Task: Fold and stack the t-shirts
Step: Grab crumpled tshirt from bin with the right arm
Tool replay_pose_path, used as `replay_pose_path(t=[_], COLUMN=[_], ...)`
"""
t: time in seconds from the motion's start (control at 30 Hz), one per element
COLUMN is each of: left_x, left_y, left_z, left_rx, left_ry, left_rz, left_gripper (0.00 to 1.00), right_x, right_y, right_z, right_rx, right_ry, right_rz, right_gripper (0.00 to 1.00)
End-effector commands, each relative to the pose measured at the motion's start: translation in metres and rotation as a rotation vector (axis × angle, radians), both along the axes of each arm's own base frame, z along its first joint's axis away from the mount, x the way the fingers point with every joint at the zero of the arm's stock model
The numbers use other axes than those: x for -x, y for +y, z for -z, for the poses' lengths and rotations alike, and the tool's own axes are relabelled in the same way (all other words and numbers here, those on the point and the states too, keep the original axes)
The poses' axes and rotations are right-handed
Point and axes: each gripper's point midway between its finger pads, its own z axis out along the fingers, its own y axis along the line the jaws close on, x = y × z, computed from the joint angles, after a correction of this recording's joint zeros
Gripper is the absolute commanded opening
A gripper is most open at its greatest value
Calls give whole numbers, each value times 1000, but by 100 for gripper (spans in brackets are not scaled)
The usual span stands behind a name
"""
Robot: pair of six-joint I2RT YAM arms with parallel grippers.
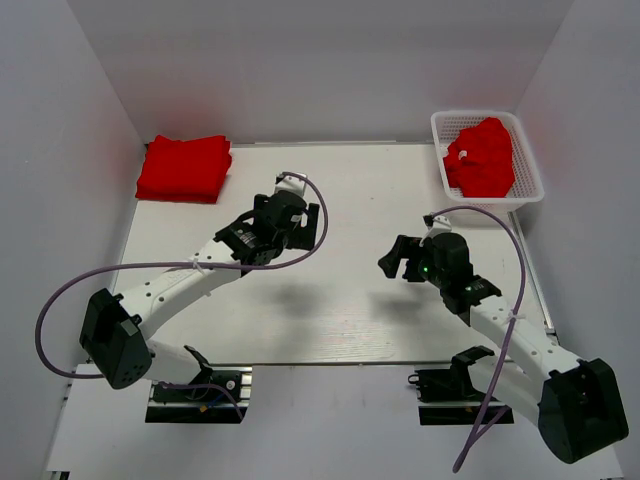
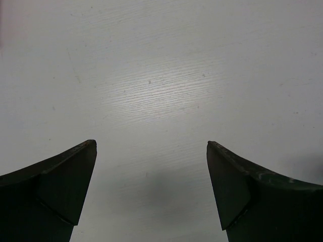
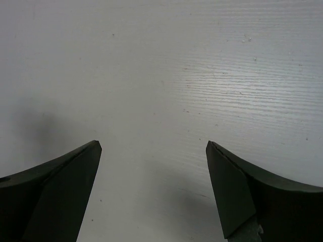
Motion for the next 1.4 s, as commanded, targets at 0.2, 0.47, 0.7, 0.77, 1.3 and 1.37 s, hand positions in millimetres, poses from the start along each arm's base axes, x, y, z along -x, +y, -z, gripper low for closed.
replay_pose_path(t=[0.2, 0.47, 0.7, 0.77, 1.3, 1.37], left_x=[7, 1, 6, 5, 4, 5], left_y=[14, 12, 2, 1, 10, 9], left_z=[-14, -9, -2, 3, 1, 1], left_rx=[2, -22, -5, -13, -11, 0], left_ry=[-21, -27, -3, 6, -36, -39], left_rz=[-42, -39, 24, 24, -11, -4], left_gripper=[100, 100, 100, 100, 100, 100], right_x=[-16, -50, -140, -169, -342, -356], right_y=[5, 9, -22, -43, -238, -248], right_z=[-39, -41, -74, -112, -58, -53], right_rx=[-54, -14, 98, 115, 297, 291], right_ry=[-129, -91, -111, -150, 44, -4], right_rz=[8, 55, 238, 279, 475, 500], right_gripper=[90, 90, 90, 90, 90, 90])
